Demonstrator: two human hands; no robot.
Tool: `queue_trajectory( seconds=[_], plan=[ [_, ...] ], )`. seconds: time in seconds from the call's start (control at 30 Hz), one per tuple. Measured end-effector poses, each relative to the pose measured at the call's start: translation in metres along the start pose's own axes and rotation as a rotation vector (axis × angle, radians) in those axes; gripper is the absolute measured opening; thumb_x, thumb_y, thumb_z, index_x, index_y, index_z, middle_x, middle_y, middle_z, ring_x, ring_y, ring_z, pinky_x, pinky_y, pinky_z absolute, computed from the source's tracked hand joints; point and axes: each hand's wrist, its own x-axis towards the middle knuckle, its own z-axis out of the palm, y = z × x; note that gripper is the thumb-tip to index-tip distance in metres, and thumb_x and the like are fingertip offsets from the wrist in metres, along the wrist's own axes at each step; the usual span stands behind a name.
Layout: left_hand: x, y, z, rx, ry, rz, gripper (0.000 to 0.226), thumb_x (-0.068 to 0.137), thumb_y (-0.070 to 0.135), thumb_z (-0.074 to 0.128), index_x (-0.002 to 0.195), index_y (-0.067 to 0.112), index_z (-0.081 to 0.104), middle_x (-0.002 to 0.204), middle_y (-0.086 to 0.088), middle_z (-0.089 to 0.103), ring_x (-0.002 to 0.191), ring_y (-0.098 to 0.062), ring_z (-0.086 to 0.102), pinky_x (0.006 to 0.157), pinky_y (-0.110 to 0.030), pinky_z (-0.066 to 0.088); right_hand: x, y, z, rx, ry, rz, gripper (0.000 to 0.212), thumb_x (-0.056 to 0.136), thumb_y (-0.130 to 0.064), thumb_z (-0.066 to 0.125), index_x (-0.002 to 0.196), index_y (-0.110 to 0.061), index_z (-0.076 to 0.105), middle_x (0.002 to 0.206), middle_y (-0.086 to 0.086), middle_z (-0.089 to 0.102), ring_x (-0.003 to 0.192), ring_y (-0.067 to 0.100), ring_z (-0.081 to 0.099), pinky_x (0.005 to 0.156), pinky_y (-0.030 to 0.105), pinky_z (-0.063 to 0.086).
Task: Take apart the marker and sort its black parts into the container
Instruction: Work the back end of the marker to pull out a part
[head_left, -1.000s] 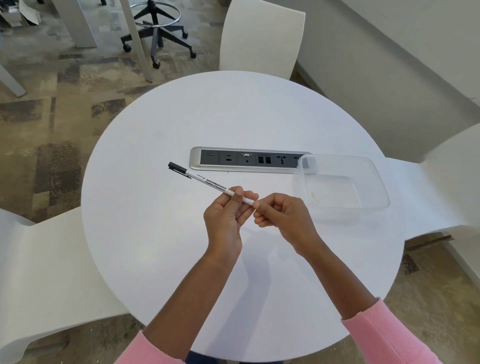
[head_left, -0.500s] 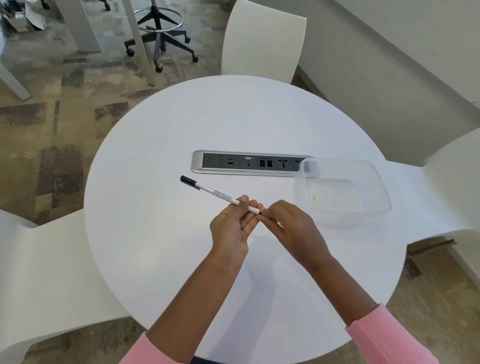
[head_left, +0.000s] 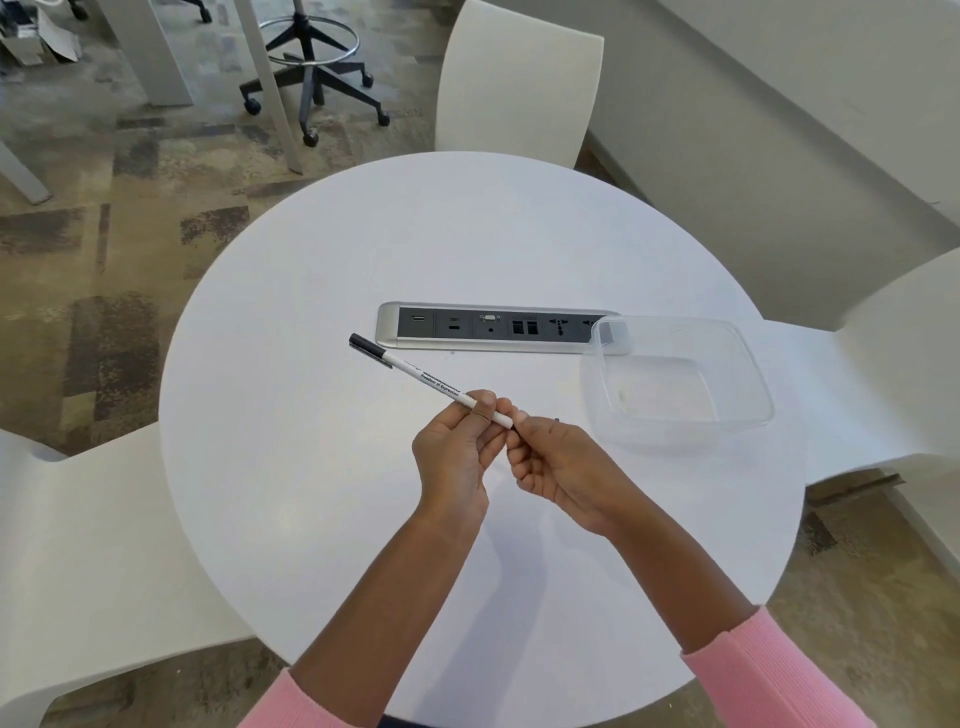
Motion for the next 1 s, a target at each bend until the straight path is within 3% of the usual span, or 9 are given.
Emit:
queue_trajectory(
  seconds=[0.23, 0.37, 0.47, 0.53, 0.6, 0.67, 0.73, 0.87, 1.0],
  plan=[
    [0.001, 0.004, 0.006, -0.129, 0.044, -0.106, 0.011, 0.084, 0.001, 0.059, 0.073, 0.003, 0.062, 0.051, -0.002, 0.068, 0.053, -0.014, 0.069, 0.056, -0.023, 0.059, 0.003, 0.019, -0.005, -0.685, 0.266, -0.568, 0.027, 0.095, -0.019, 0.045, 0.069, -0.022, 0.053, 0.060, -0.006, 0.053, 0.056, 0.005, 0.052, 0.054, 0.012, 0.041],
    [0.000, 0.004, 0.007, -0.186, 0.069, -0.194, 0.010, 0.083, 0.001, 0.060, 0.073, 0.001, 0.061, 0.051, -0.005, 0.069, 0.051, -0.016, 0.069, 0.050, -0.024, 0.058, 0.005, 0.022, -0.019, -1.293, 0.357, -1.027, 0.036, 0.093, -0.025, 0.038, 0.080, -0.001, 0.062, 0.061, 0.010, 0.057, 0.054, 0.024, 0.052, 0.052, 0.025, 0.040],
    [-0.001, 0.004, 0.009, -0.187, 0.057, -0.219, 0.010, 0.083, 0.002, 0.061, 0.073, 0.001, 0.062, 0.051, -0.005, 0.069, 0.052, -0.016, 0.069, 0.051, -0.025, 0.059, 0.007, 0.018, -0.031, -1.493, 0.358, -1.215, 0.033, 0.092, -0.020, 0.042, 0.080, 0.002, 0.065, 0.061, 0.012, 0.060, 0.051, 0.026, 0.053, 0.046, 0.028, 0.044],
    [0.001, 0.005, 0.009, -0.167, 0.039, -0.197, 0.009, 0.083, 0.002, 0.061, 0.074, 0.002, 0.062, 0.052, -0.004, 0.069, 0.053, -0.016, 0.070, 0.052, -0.024, 0.059, 0.005, 0.017, -0.026, -1.320, 0.383, -1.051, 0.026, 0.091, -0.020, 0.049, 0.080, -0.002, 0.064, 0.061, 0.009, 0.060, 0.053, 0.023, 0.054, 0.050, 0.027, 0.045],
    [0.003, 0.008, 0.007, -0.138, 0.021, -0.165, 0.008, 0.082, 0.002, 0.061, 0.075, 0.003, 0.062, 0.053, -0.003, 0.070, 0.055, -0.015, 0.070, 0.054, -0.023, 0.059, 0.002, 0.015, -0.016, -0.876, 0.320, -0.703, 0.018, 0.089, -0.023, 0.055, 0.078, -0.011, 0.063, 0.059, 0.001, 0.060, 0.053, 0.014, 0.056, 0.054, 0.021, 0.044],
    [0.004, 0.008, 0.006, -0.118, 0.001, -0.150, 0.007, 0.082, 0.003, 0.061, 0.075, 0.003, 0.063, 0.053, -0.002, 0.069, 0.056, -0.014, 0.070, 0.056, -0.022, 0.059, 0.000, 0.011, -0.006, -0.451, 0.182, -0.378, 0.023, 0.089, -0.031, 0.054, 0.071, -0.016, 0.059, 0.054, -0.004, 0.060, 0.048, 0.009, 0.056, 0.052, 0.020, 0.045],
    [0.002, 0.007, 0.004, -0.095, -0.012, -0.148, 0.008, 0.083, 0.003, 0.061, 0.075, 0.003, 0.063, 0.054, -0.002, 0.069, 0.054, -0.012, 0.068, 0.056, -0.021, 0.058, 0.000, 0.009, -0.003, -0.184, 0.087, -0.186, 0.034, 0.090, -0.040, 0.047, 0.069, -0.014, 0.055, 0.050, -0.005, 0.059, 0.045, 0.010, 0.053, 0.046, 0.018, 0.043],
    [0.001, 0.003, 0.002, -0.061, -0.003, -0.136, 0.009, 0.083, 0.004, 0.061, 0.074, 0.004, 0.063, 0.053, 0.000, 0.068, 0.051, -0.010, 0.065, 0.054, -0.019, 0.057, 0.000, 0.007, -0.003, -0.168, 0.053, -0.126, 0.037, 0.093, -0.036, 0.044, 0.064, -0.013, 0.051, 0.051, -0.002, 0.057, 0.042, 0.007, 0.051, 0.044, 0.016, 0.042],
    [0.000, 0.004, 0.000, -0.077, 0.019, -0.105, 0.010, 0.084, 0.003, 0.061, 0.074, 0.003, 0.063, 0.052, -0.001, 0.068, 0.053, -0.012, 0.068, 0.056, -0.020, 0.058, 0.000, 0.014, 0.002, -0.310, 0.110, -0.312, 0.033, 0.094, -0.025, 0.044, 0.067, -0.008, 0.054, 0.052, -0.005, 0.057, 0.044, 0.005, 0.053, 0.046, 0.015, 0.045]
  ],
)
